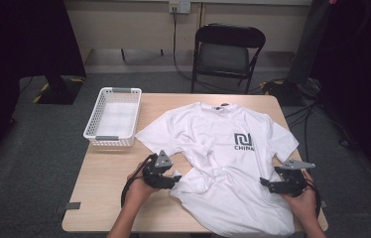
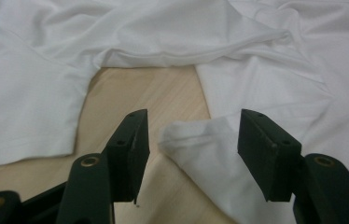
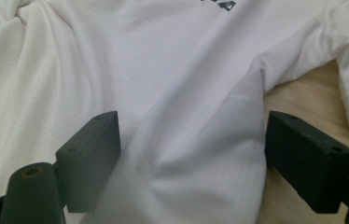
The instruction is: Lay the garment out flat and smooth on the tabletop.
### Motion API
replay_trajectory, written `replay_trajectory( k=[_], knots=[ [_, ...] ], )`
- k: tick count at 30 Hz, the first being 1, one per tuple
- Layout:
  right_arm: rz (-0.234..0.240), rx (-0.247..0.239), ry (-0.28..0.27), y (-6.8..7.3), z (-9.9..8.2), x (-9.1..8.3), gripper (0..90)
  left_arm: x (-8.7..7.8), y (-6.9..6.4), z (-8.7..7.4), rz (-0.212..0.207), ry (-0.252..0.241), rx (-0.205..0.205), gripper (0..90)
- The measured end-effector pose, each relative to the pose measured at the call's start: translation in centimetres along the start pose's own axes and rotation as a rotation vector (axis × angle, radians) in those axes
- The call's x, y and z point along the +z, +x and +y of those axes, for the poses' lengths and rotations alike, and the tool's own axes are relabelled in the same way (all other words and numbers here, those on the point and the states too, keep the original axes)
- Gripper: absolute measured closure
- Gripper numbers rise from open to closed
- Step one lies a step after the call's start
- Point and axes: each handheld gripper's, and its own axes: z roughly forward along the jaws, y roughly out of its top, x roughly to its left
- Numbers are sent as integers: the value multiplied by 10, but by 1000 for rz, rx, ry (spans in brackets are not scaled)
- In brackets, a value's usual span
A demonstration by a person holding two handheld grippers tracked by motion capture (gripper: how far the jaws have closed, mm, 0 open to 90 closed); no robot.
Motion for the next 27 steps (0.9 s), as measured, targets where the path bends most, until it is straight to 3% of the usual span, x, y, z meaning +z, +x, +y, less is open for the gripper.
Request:
replay_trajectory(
  k=[3,4,5,7,9,14,16,17,24,27],
  knots=[
    [0,0,0,0,0,0,174,16,3,-2,-78,13,-17,462],
    [0,1,0,0,0,0,174,18,2,-2,-98,43,-29,525],
    [0,1,0,0,0,0,174,18,-1,-2,-98,64,-44,657],
    [1,0,0,0,0,0,174,11,-7,-1,-116,96,-82,781],
    [2,-1,0,0,0,0,174,1,-12,-3,-114,113,-97,850],
    [2,-2,0,0,0,0,174,-30,-19,-18,-129,108,-158,867],
    [2,-2,0,0,0,0,175,-36,-21,-22,-134,104,-164,868],
    [1,-1,0,0,0,0,175,-49,-26,-31,-148,110,-165,868],
    [2,-1,0,0,0,0,175,-68,-38,-48,-230,112,-204,866],
    [2,-1,0,0,0,0,175,-76,-40,-55,-246,115,-223,866]
  ],
)
